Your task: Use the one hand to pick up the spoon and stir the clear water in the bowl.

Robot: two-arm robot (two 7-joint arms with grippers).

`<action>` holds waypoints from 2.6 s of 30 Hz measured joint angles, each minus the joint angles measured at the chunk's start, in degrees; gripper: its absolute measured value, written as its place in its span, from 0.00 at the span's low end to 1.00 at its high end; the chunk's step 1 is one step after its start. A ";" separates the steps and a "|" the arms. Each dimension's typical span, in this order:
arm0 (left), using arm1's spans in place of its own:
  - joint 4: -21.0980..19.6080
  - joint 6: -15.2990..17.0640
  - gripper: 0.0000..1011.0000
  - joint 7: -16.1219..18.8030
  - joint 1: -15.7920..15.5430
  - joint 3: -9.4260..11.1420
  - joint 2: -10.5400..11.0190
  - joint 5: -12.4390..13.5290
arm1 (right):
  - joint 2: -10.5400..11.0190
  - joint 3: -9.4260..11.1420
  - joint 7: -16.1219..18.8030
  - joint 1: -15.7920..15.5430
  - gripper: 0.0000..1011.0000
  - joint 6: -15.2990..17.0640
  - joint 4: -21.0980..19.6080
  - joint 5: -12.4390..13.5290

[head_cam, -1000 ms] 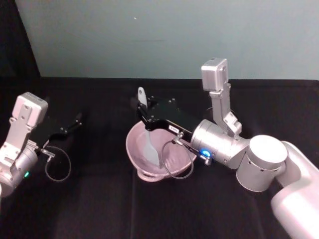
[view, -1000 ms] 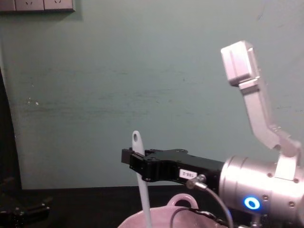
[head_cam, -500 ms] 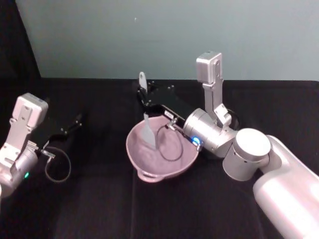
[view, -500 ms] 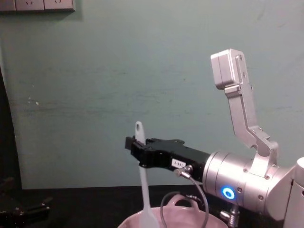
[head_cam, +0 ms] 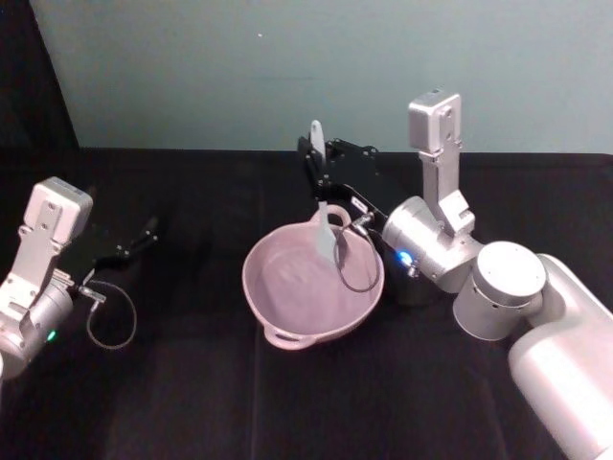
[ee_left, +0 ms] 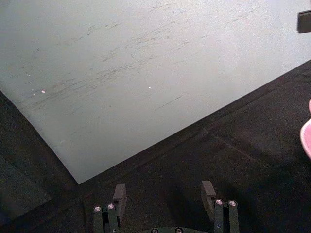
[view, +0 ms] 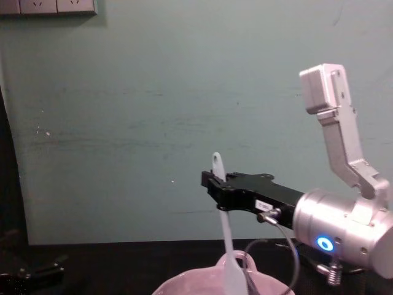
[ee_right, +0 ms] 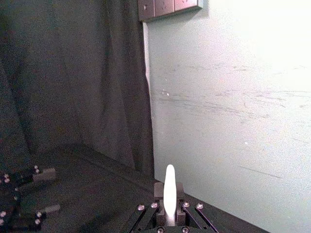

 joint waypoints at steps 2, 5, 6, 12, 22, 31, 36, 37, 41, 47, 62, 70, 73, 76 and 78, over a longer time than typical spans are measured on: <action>0.00 0.00 1.00 0.00 0.00 0.00 0.00 0.00 | 0.50 0.25 -0.13 -0.50 0.12 0.43 -0.81 -0.37; 0.00 0.00 1.00 0.00 0.00 0.00 0.00 0.00 | 1.50 0.72 -0.15 -1.48 0.12 1.80 -2.71 -0.76; 0.00 0.00 1.00 0.00 0.00 0.00 0.00 0.00 | 1.80 0.90 -0.05 -1.83 0.12 2.17 -3.28 -0.77; 0.00 0.00 1.00 0.00 0.00 0.00 0.00 0.00 | 3.99 1.87 2.07 -5.09 0.12 5.07 -8.87 0.51; 0.00 0.00 1.00 0.00 0.00 0.00 0.00 0.00 | 5.83 0.93 5.87 -8.29 0.12 10.81 -14.68 5.61; 0.00 0.00 1.00 0.00 0.00 0.00 0.00 0.00 | 8.71 0.11 5.86 -9.23 0.12 15.26 -18.63 7.50; 0.00 0.00 1.00 0.00 0.00 0.00 0.00 0.00 | 11.92 -0.07 6.35 -9.62 0.12 19.93 -22.29 9.18; 0.00 0.00 1.00 0.00 0.00 0.00 0.00 0.00 | 12.37 -0.01 6.50 -9.64 0.12 20.71 -22.75 9.56; 0.00 0.00 1.00 0.00 0.00 0.00 0.00 0.00 | 14.88 0.56 6.86 -9.95 0.12 23.81 -25.35 11.28; 0.00 0.00 1.00 0.00 0.00 0.00 0.00 0.00 | 16.94 1.64 6.91 -10.31 0.12 24.68 -27.46 13.21; 0.00 0.00 1.00 0.00 0.00 0.00 0.00 0.00 | 17.43 4.91 5.50 -8.63 0.12 26.25 -27.70 20.36; 0.00 0.00 1.00 0.00 0.00 0.00 0.00 0.00 | 18.40 7.62 4.23 -6.78 0.12 30.14 -28.37 25.32; 0.00 0.00 1.00 0.00 0.00 0.00 0.00 0.00 | 18.63 8.87 3.97 -5.77 0.12 32.39 -27.66 27.95; 0.00 0.00 1.00 0.00 0.00 0.00 0.00 0.00 | 19.01 9.99 3.28 -4.84 0.12 33.48 -27.07 29.80; 0.00 0.00 1.00 0.00 0.00 0.00 0.00 0.00 | 19.16 10.32 3.06 -4.45 0.12 33.66 -26.75 30.28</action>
